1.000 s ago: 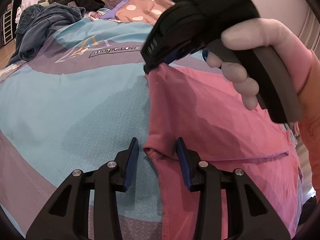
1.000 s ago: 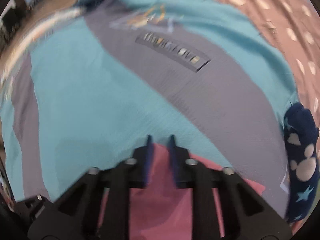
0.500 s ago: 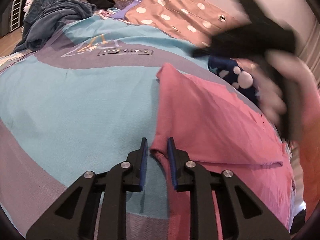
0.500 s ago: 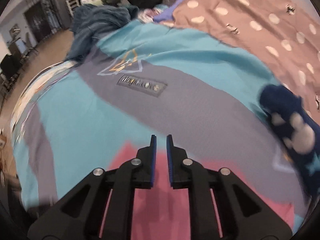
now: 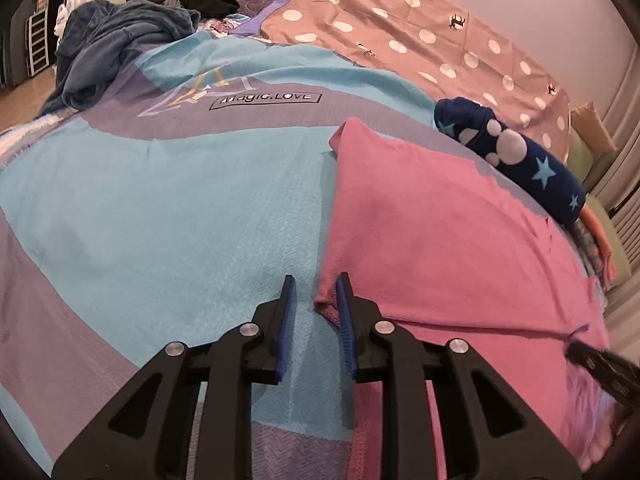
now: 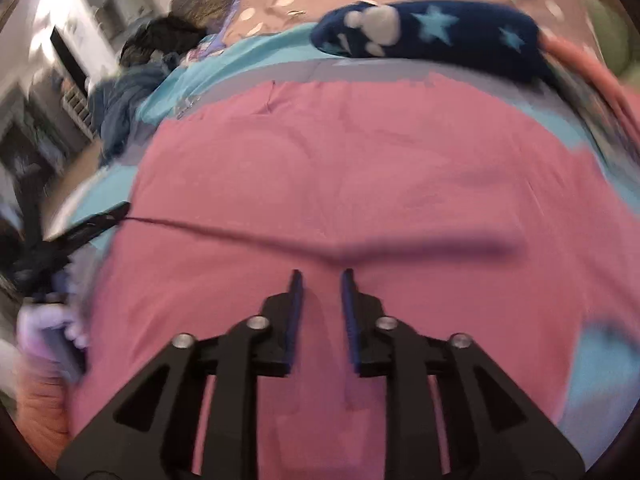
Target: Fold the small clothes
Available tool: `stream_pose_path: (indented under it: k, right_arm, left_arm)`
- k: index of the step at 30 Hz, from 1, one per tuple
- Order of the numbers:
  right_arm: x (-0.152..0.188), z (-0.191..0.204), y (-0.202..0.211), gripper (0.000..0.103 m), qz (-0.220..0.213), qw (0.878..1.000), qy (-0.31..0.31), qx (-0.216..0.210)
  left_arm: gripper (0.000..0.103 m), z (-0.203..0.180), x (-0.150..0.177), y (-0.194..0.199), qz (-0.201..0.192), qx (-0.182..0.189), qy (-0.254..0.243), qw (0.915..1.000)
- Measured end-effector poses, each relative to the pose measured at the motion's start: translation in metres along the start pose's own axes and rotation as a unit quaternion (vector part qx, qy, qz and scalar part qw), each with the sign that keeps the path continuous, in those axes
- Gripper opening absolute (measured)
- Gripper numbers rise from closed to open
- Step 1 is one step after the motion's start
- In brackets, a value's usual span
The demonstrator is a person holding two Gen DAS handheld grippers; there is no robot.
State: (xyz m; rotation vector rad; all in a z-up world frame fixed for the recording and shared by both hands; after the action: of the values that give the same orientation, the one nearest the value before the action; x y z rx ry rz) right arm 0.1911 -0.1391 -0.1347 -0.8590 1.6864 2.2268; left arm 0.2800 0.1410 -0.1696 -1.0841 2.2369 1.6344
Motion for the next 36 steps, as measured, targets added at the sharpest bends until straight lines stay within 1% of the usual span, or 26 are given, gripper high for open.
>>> stream_pose_path:
  k: [1,3,4,5,6,8,10,11,12,13,14,15,16,17,20,21,22,23,24,26,28,31,33,34,35,36]
  right_arm:
    - [0.009,-0.010,0.016,0.022,-0.020,0.999,-0.031,-0.011]
    - [0.028,-0.046,0.046,0.023,-0.048,0.995,-0.090,0.002]
    - [0.041,-0.073,0.064,0.024,-0.061,0.990,-0.126,0.017]
    - [0.058,-0.103,0.083,0.024,-0.072,0.983,-0.166,0.031]
    - [0.072,-0.126,0.094,0.024,-0.076,0.977,-0.197,0.041]
    - [0.112,-0.177,0.121,0.027,-0.080,0.956,-0.275,0.070]
    - [0.152,-0.219,0.148,0.027,-0.095,0.929,-0.349,0.082]
    - [0.172,-0.239,0.162,0.028,-0.109,0.913,-0.386,0.081]
    - [0.185,-0.250,0.170,0.031,-0.116,0.903,-0.406,0.081]
    - [0.200,-0.266,0.180,0.034,-0.127,0.890,-0.431,0.081]
    - [0.213,-0.280,0.190,0.036,-0.139,0.877,-0.452,0.081]
    - [0.220,-0.292,0.195,0.042,-0.147,0.868,-0.468,0.082]
    - [0.231,-0.305,0.201,0.045,-0.155,0.856,-0.486,0.083]
    - [0.242,-0.318,0.206,0.047,-0.164,0.845,-0.503,0.084]
    - [0.268,-0.349,0.206,0.048,-0.162,0.821,-0.542,0.080]
    - [0.277,-0.357,0.203,0.047,-0.163,0.811,-0.557,0.068]
    - [0.283,-0.363,0.201,0.046,-0.171,0.805,-0.566,0.054]
    - [0.288,-0.368,0.202,0.046,-0.181,0.799,-0.571,0.041]
    - [0.289,-0.373,0.200,0.047,-0.188,0.797,-0.573,0.035]
    - [0.284,-0.381,0.197,0.050,-0.195,0.795,-0.573,0.029]
    - [0.277,-0.389,0.195,0.055,-0.198,0.795,-0.574,0.024]
    - [0.266,-0.395,0.190,0.057,-0.199,0.792,-0.578,0.020]
    - [0.258,-0.404,0.185,0.055,-0.197,0.793,-0.576,0.023]
    - [0.254,-0.406,0.183,0.041,-0.197,0.795,-0.573,0.028]
    - [0.252,-0.407,0.181,0.030,-0.197,0.795,-0.572,0.035]
    - [0.255,-0.407,0.181,0.016,-0.196,0.795,-0.574,0.036]
  left_arm:
    - [0.026,0.000,-0.001,0.001,-0.001,0.002,0.001,1.0000]
    - [0.029,0.002,-0.003,0.008,-0.003,0.007,0.001,1.0000]
    - [0.030,0.001,-0.003,0.014,-0.010,0.000,-0.006,0.9999]
    - [0.030,-0.001,-0.005,0.025,-0.028,-0.010,-0.019,0.9994]
    - [0.031,-0.005,-0.006,0.034,-0.039,-0.012,-0.028,0.9988]
    - [0.036,-0.021,-0.004,0.052,-0.056,-0.004,-0.045,0.9974]
    - [0.042,-0.054,0.004,0.071,-0.064,0.011,-0.080,0.9946]
    - [0.042,-0.072,0.010,0.080,-0.069,0.017,-0.104,0.9920]
    - [0.043,-0.086,0.015,0.085,-0.072,0.022,-0.120,0.9900]
    - [0.045,-0.103,0.021,0.090,-0.072,0.031,-0.134,0.9878]
    - [0.047,-0.123,0.031,0.095,-0.067,0.049,-0.144,0.9861]
    - [0.050,-0.139,0.040,0.096,-0.059,0.062,-0.147,0.9855]
    - [0.050,-0.148,0.047,0.097,-0.052,0.069,-0.149,0.9851]
    - [0.050,-0.160,0.055,0.097,-0.044,0.076,-0.151,0.9846]
    - [0.050,-0.195,0.087,0.092,-0.027,0.080,-0.174,0.9812]
    - [0.050,-0.204,0.096,0.090,-0.022,0.079,-0.181,0.9799]
    - [0.051,-0.212,0.105,0.087,-0.017,0.078,-0.188,0.9790]
    - [0.051,-0.219,0.112,0.084,-0.013,0.077,-0.193,0.9782]
    - [0.051,-0.226,0.120,0.081,-0.006,0.075,-0.197,0.9775]
    - [0.051,-0.240,0.136,0.074,0.007,0.073,-0.202,0.9765]
    - [0.051,-0.250,0.144,0.069,0.014,0.071,-0.206,0.9759]
    - [0.051,-0.266,0.156,0.062,0.022,0.065,-0.213,0.9747]
    - [0.051,-0.274,0.163,0.058,0.024,0.061,-0.219,0.9734]
    - [0.051,-0.278,0.166,0.056,0.026,0.058,-0.224,0.9726]
    - [0.051,-0.281,0.168,0.053,0.029,0.057,-0.227,0.9719]
    - [0.051,-0.283,0.169,0.051,0.031,0.055,-0.229,0.9714]
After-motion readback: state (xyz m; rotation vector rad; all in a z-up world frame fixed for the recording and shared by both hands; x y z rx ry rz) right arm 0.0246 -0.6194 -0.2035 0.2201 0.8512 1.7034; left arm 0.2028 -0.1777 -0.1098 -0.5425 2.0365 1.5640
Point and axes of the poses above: each gripper's, at about its wrist camera, not at the fingertips, and y roughly against the way its jaws point, z to its left, x to its underside, the point moved 10 cm from there along -y, roughly the way its jaws point, and after that the axes turned 13 degrees about y, right-handed, at the moved point
